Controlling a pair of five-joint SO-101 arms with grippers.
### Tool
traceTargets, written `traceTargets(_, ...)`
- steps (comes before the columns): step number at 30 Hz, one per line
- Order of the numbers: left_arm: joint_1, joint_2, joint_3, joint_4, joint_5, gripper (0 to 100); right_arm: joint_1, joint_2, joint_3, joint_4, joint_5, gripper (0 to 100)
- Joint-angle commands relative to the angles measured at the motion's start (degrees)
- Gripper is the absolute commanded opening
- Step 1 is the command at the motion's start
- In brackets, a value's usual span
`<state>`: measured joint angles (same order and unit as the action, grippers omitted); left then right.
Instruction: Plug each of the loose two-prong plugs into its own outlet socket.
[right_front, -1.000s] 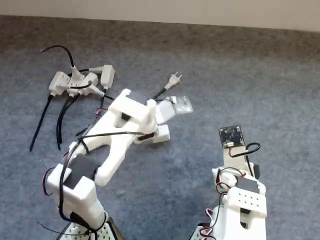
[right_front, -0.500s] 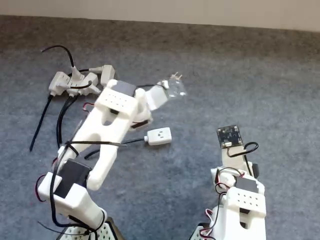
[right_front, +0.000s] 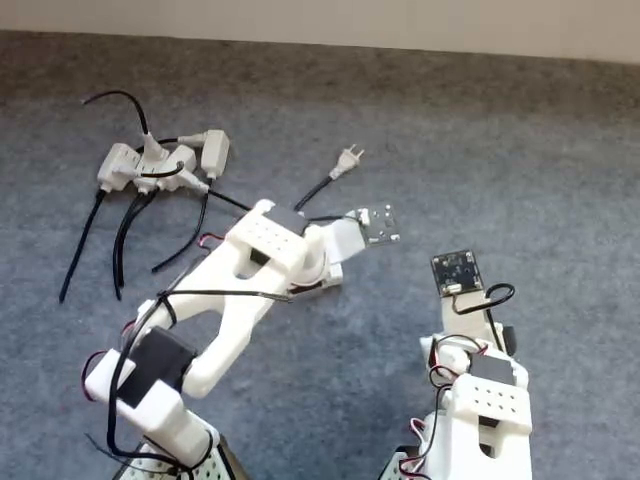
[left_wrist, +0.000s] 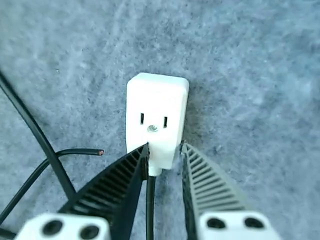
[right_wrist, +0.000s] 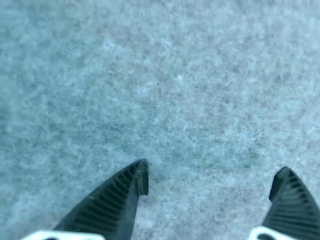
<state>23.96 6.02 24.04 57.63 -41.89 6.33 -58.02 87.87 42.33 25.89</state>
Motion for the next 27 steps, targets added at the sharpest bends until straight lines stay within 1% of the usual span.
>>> traceTargets(1, 0.04, 0.57, 4.62, -4.04, 0.35, 11, -1.1, -0.13, -0.22, -0.66, 0.62, 37.2)
traceTargets(4, 1.01, 1.36, 5.93, -4.13, 0.35, 11, -1.1, -0.13, -0.22, -0.66, 0.62, 37.2)
traceTargets(8, 4.0, -3.82, 7.6, -1.32, 0.35, 11, -1.1, -0.13, -0.22, -0.66, 0.62, 37.2)
traceTargets(12, 6.55, -8.48, 9.89, -1.23, 0.44, 11, -1.1, -0.13, -0.22, -0.66, 0.62, 37.2)
traceTargets(20, 4.62, -10.59, 7.87, 1.14, 0.53, 11, -1.1, -0.13, -0.22, -0.66, 0.62, 37.2)
traceTargets(25, 3.3, -12.44, 2.07, 8.88, 0.53, 11, -1.1, -0.13, -0.22, -0.66, 0.62, 37.2)
traceTargets(27, 3.3, -14.9, 1.19, 10.37, 0.53, 11, -1.1, -0.22, -0.22, -0.66, 0.62, 37.2)
